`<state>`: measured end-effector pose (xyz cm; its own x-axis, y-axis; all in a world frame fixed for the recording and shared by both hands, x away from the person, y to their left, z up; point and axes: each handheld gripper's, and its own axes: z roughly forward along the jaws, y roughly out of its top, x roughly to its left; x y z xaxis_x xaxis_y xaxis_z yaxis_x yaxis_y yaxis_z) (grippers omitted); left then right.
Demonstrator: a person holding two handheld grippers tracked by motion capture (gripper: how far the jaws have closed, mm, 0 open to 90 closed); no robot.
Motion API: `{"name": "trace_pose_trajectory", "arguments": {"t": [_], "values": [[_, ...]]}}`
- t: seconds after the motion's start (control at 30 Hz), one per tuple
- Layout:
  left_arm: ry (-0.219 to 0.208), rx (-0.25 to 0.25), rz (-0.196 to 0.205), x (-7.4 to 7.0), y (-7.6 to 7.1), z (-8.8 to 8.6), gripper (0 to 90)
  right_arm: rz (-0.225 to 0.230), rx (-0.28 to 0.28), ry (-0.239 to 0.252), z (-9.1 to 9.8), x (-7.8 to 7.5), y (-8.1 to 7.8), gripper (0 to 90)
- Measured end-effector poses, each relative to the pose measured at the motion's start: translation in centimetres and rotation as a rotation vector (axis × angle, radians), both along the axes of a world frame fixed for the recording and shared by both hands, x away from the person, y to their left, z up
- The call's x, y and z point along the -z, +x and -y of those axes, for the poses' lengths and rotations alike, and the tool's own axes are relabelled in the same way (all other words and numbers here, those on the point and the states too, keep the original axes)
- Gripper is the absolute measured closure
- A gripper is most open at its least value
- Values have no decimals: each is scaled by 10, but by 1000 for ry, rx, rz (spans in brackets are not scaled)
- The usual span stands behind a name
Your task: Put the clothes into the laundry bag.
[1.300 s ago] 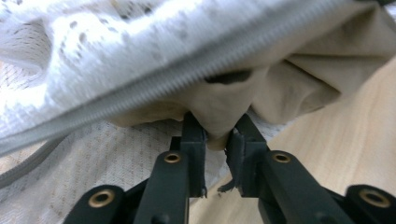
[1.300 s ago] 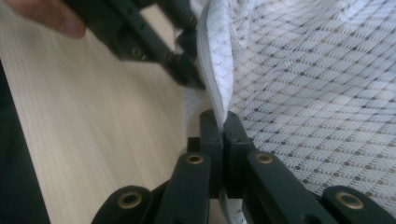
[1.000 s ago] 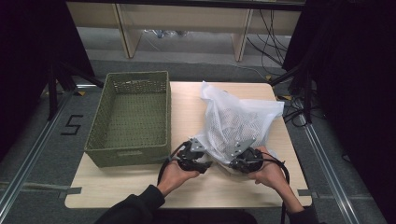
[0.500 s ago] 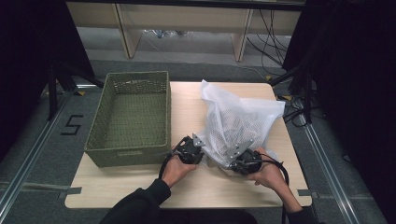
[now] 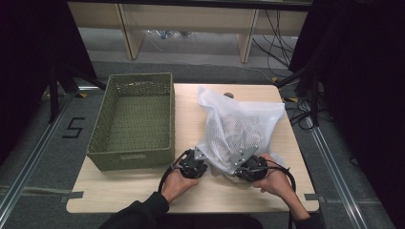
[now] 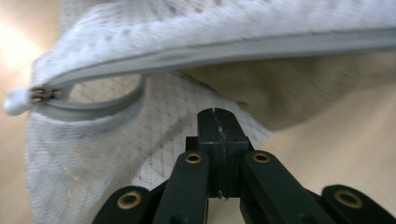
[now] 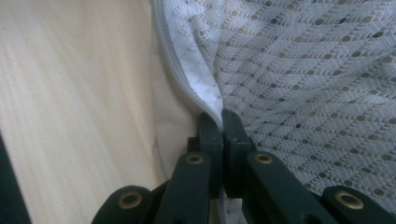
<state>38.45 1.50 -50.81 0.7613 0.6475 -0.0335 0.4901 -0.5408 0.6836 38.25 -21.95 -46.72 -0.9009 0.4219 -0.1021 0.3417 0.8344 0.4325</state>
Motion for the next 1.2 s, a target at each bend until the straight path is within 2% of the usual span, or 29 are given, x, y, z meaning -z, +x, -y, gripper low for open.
{"name": "trace_pose_trajectory", "arguments": {"t": [0.1, 0.3, 0.33, 0.37, 0.4, 0.5, 0.53, 0.57, 0.6, 0.7, 0.73, 0.77, 0.83, 0.87, 0.9, 0.93, 1.0, 1.03, 1.13, 1.2], "values": [[-2, 19, 2, 0, -10, 0, 895, 1, -13, 1, -3, 0, -3, 900], [11, 17, 6, -1, -9, -1, 893, -7, -18, 8, -3, 1, -3, 900], [7, 26, -6, -2, -8, -2, 883, -10, -16, 12, -3, 1, -2, 900], [-3, 14, -19, -4, -7, -3, 841, -12, -17, 15, -2, 0, -2, 900], [-4, 6, -6, -6, -6, -5, 794, -12, -19, 16, -2, 0, -2, 900], [43, 6, 1, -14, -7, -12, 577, -6, -18, 15, -2, 0, -2, 900], [44, -5, -10, -14, -9, -13, 535, -6, -19, 14, -2, 0, -1, 899], [65, -7, -6, -14, -9, -14, 467, -9, -18, 14, -2, 0, -1, 900], [90, -12, -35, -12, -8, -16, 416, -8, -20, 16, -2, 0, -1, 900], [110, -5, -37, -5, -5, -17, 327, -10, -28, 16, -2, 0, -1, 899], [87, -23, -55, -4, -5, -16, 289, -9, -28, 15, -2, 0, -1, 899], [102, -8, -47, -5, -4, -15, 275, -9, -27, 15, -2, 0, -1, 900], [97, 6, -41, -4, 0, -14, 291, -8, -27, 15, -2, 0, -1, 899], [81, -2, -34, -4, 1, -13, 317, -7, -19, 14, -2, 0, -1, 899], [59, 1, -30, -4, 3, -13, 403, -6, -19, 15, -2, 0, -1, 899], [60, 16, -15, -5, 6, -14, 539, -5, -18, 15, -2, 0, 0, 899], [32, -7, -5, -3, 8, -14, 701, -3, -16, 15, -2, 0, -1, 899], [32, -14, -13, -3, 9, -15, 754, -3, -13, 16, -2, 0, -1, 899], [10, -54, -9, -2, 8, -13, 865, 5, -6, 19, -3, 0, 0, 899], [19, -12, -23, -3, 6, -12, 878, 11, -9, 19, -4, 0, 1, 899]]}}
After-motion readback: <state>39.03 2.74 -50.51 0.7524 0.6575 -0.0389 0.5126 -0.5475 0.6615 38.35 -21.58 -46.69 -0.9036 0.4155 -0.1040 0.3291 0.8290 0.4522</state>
